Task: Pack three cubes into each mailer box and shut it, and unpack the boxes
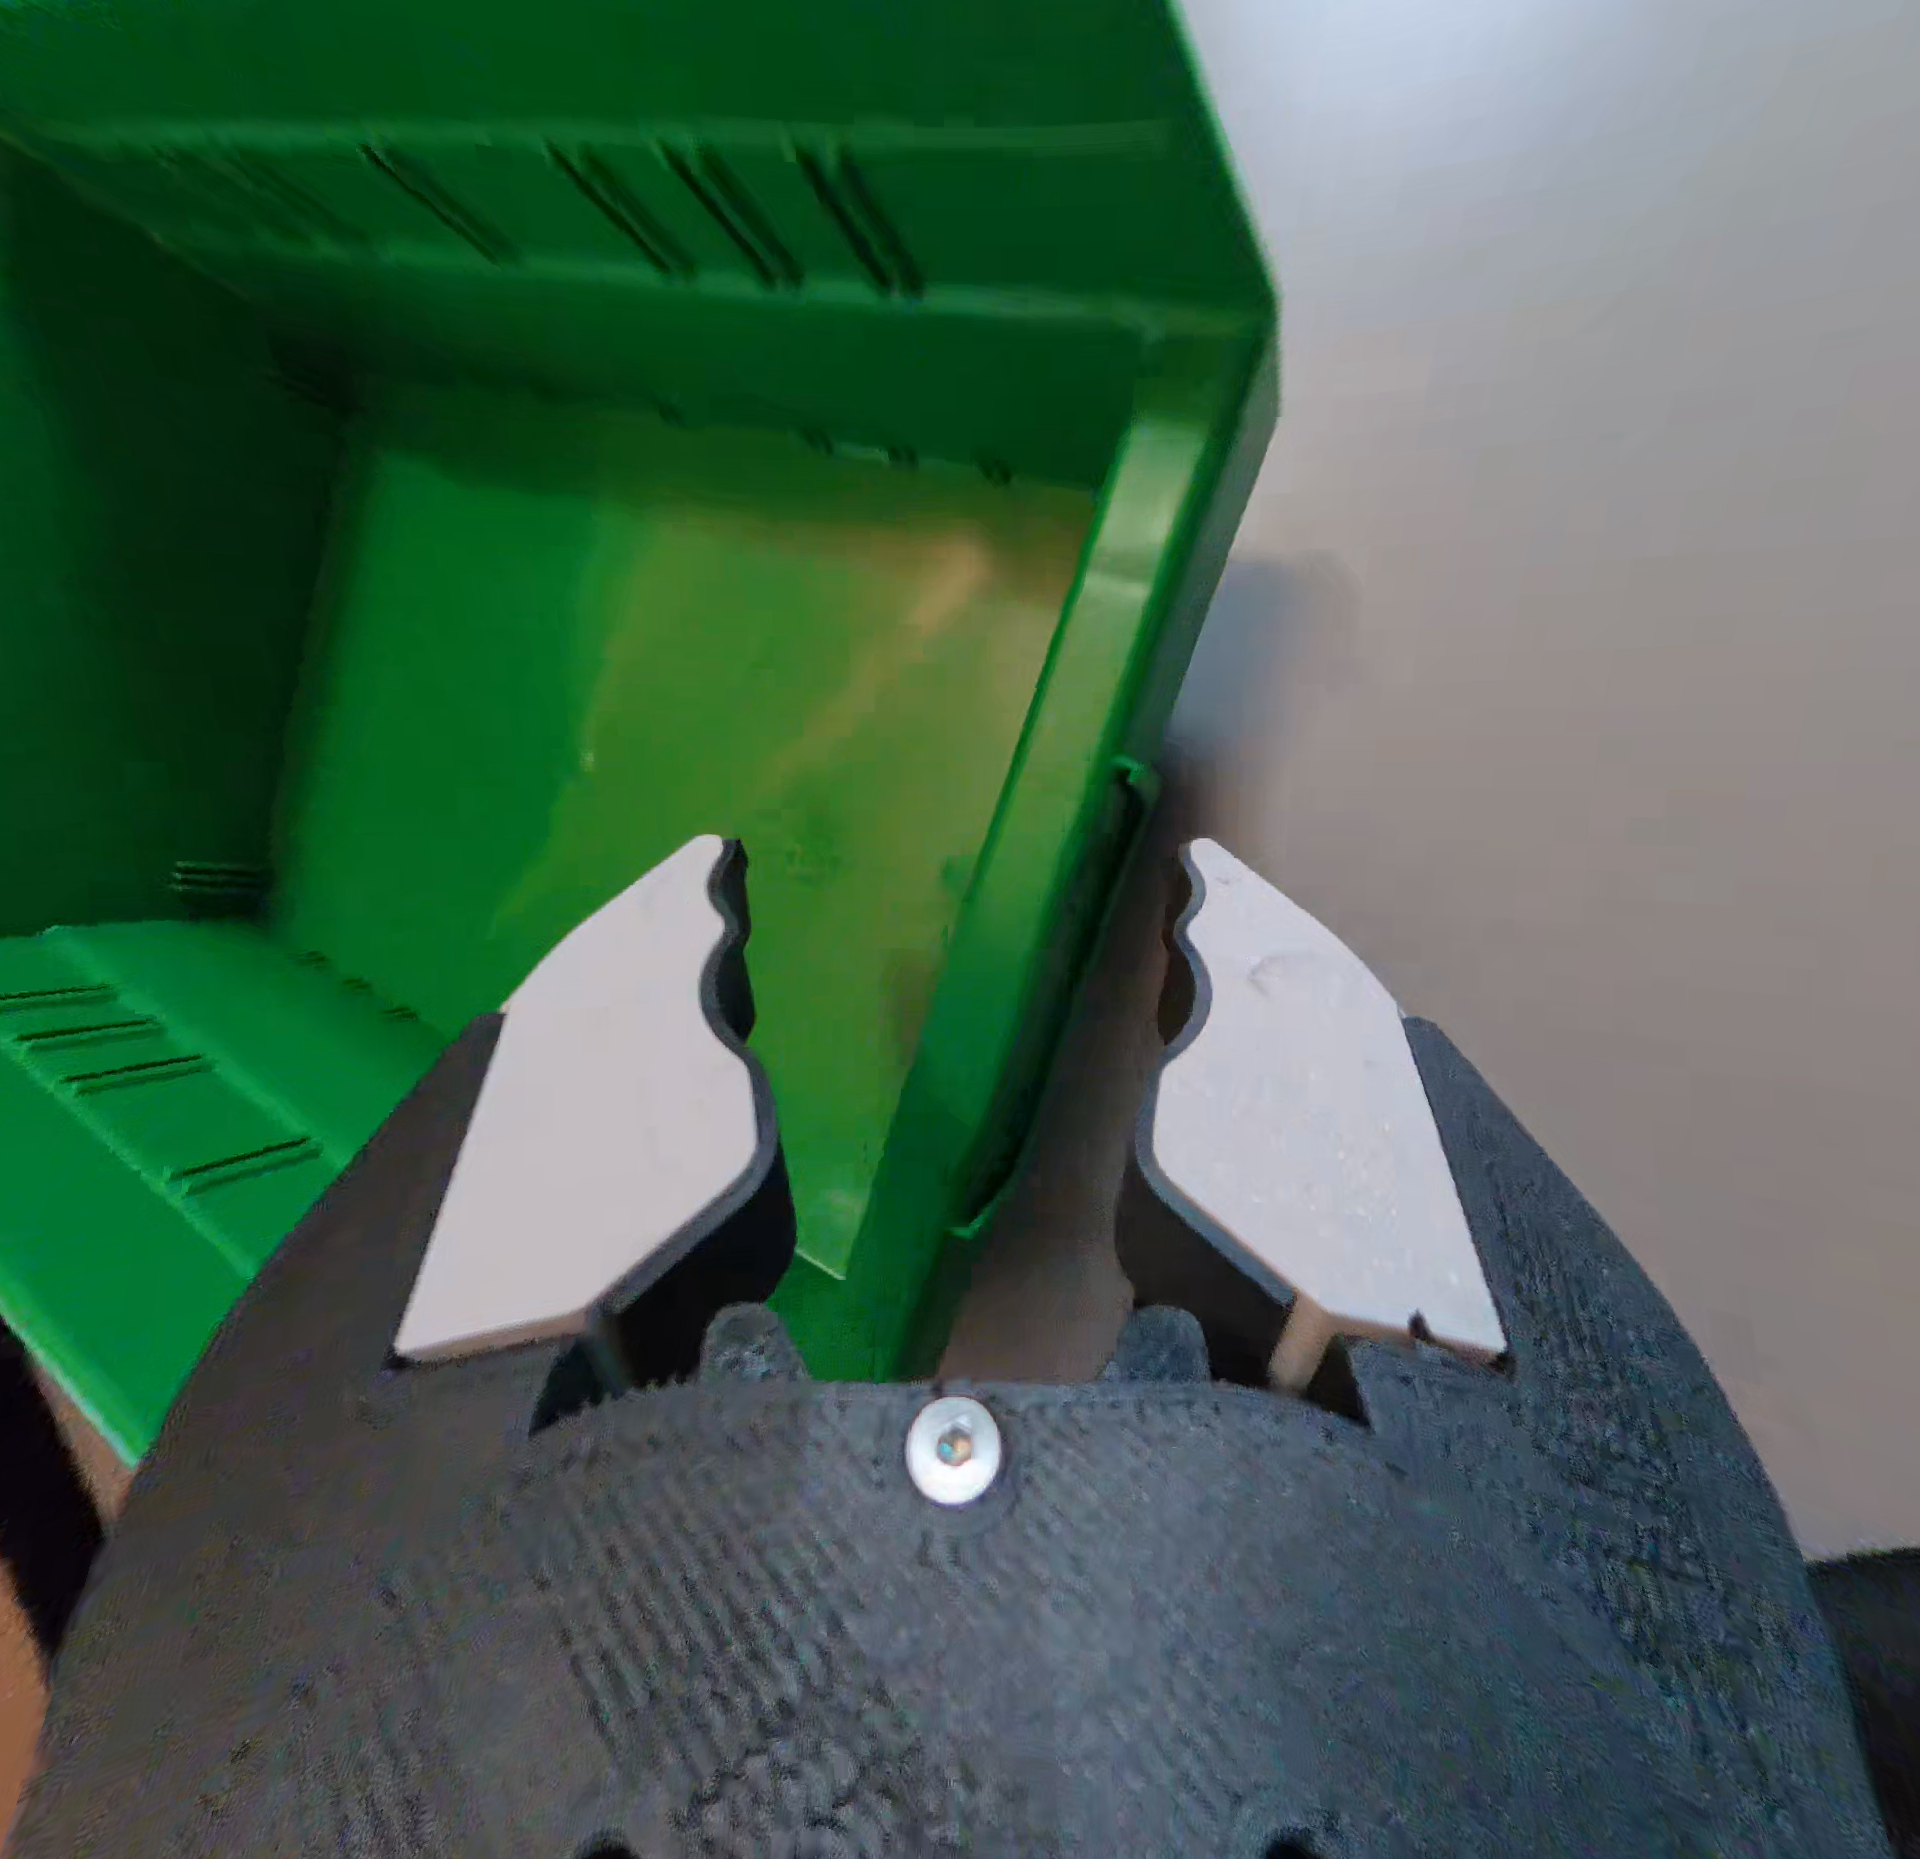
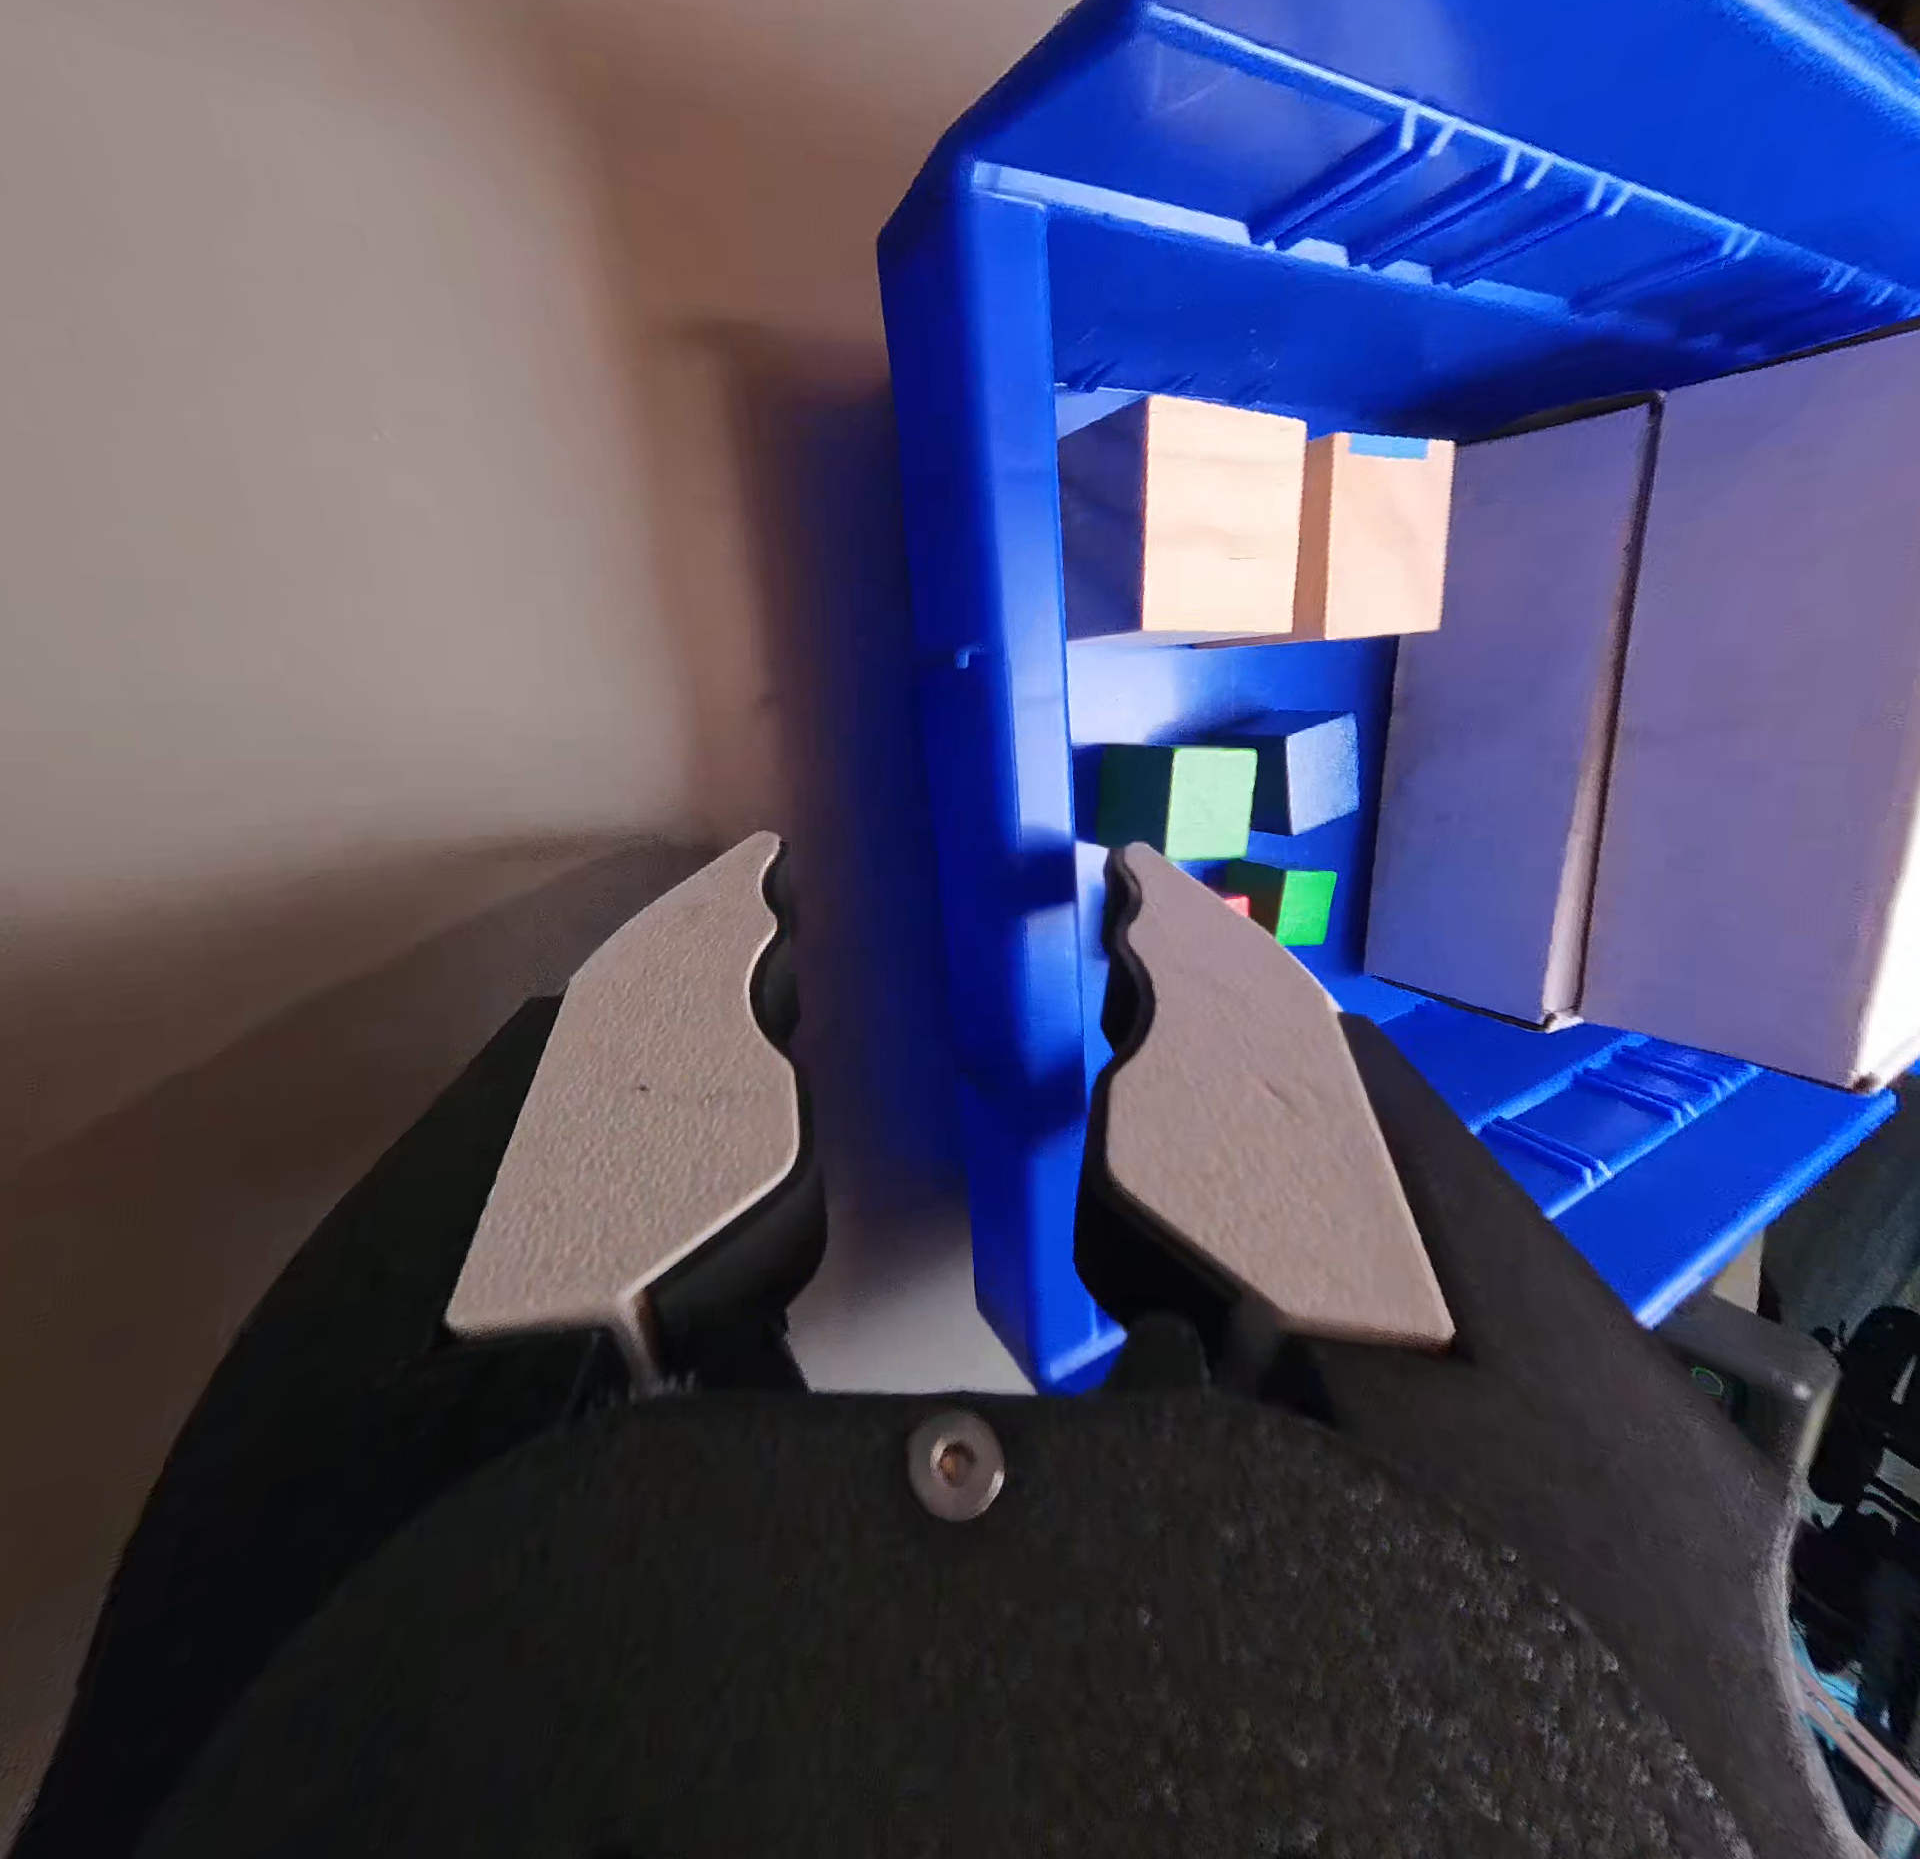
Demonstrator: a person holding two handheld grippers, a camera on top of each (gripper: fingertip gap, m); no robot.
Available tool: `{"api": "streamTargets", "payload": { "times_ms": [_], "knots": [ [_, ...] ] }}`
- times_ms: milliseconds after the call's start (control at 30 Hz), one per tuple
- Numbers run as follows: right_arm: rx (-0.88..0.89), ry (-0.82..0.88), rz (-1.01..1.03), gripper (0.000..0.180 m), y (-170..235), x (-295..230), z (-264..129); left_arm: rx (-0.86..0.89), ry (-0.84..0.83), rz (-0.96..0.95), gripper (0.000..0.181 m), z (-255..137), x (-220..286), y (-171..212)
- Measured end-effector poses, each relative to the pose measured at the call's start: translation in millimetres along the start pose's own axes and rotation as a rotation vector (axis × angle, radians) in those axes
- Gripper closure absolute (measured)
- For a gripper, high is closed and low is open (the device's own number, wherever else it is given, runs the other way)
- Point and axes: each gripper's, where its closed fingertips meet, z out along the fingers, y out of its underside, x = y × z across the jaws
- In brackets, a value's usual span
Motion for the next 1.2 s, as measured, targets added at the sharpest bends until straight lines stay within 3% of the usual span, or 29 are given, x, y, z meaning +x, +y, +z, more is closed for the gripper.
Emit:
{"api": "streamTargets", "payload": {
  "times_ms": [67,167,233,500,867,1200],
  "knots": [
    [-0.024,0.001,-0.026,0.129,-2,1,9,-0.102,0.008,0.081,0.109,14,-2,12],
    [-0.064,0.058,-0.086,0.149,-6,9,20,-0.136,0.104,0.111,0.133,20,5,10],
    [-0.080,0.071,-0.130,0.148,-8,9,22,-0.159,0.149,0.163,0.151,22,12,9],
    [-0.071,0.094,-0.190,0.148,-16,-9,14,-0.121,0.132,0.288,0.153,28,30,-15],
    [0.028,0.094,-0.284,0.147,-43,-87,-22,0.000,0.207,0.521,0.153,32,102,-79],
    [0.105,0.082,-0.314,0.147,-58,-145,-50,0.151,0.176,0.724,0.151,49,113,-120]
  ]
}}
